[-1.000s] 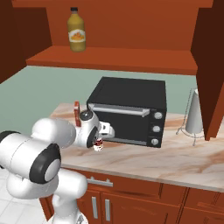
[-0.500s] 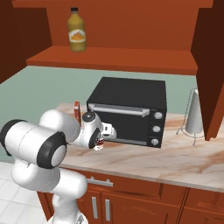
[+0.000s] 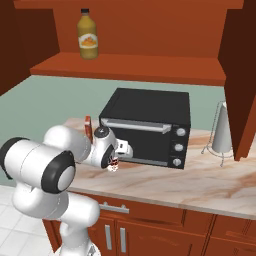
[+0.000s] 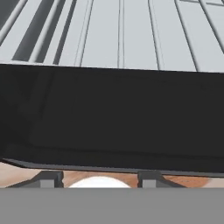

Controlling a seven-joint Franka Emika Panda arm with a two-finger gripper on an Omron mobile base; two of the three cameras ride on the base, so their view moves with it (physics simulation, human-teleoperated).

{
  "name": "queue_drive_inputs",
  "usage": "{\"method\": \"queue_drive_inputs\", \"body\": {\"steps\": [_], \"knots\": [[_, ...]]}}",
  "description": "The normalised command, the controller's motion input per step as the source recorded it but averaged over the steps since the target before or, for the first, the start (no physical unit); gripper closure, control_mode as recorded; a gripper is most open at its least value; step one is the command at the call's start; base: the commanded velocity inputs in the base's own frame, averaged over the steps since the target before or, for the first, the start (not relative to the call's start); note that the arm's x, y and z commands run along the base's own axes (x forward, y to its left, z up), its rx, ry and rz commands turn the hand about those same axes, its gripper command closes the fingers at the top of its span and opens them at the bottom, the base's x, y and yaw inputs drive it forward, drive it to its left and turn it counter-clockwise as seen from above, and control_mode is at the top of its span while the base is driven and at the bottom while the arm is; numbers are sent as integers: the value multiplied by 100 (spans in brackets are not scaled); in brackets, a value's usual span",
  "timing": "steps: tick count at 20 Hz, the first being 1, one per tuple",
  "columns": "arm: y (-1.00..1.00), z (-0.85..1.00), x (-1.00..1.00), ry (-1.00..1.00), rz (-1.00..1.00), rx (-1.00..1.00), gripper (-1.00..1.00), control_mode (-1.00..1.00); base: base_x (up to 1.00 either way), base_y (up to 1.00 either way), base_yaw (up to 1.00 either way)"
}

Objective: Pick the canned food and canned food from the counter and place them in the cabinets closest to them.

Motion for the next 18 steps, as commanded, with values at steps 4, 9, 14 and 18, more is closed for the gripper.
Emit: {"method": "queue_drive_inputs", "body": {"steps": [4, 9, 14, 18], "knots": [[-2, 36, -1, 0, -1, 3, 100, -100, 0, 0, 0], [-4, 66, -16, -2, 0, 2, 100, -100, 0, 0, 0], [-6, 78, -28, 0, 2, 0, 100, -100, 0, 0, 0], [-9, 73, -43, 0, 3, -1, 100, -100, 0, 0, 0]]}}
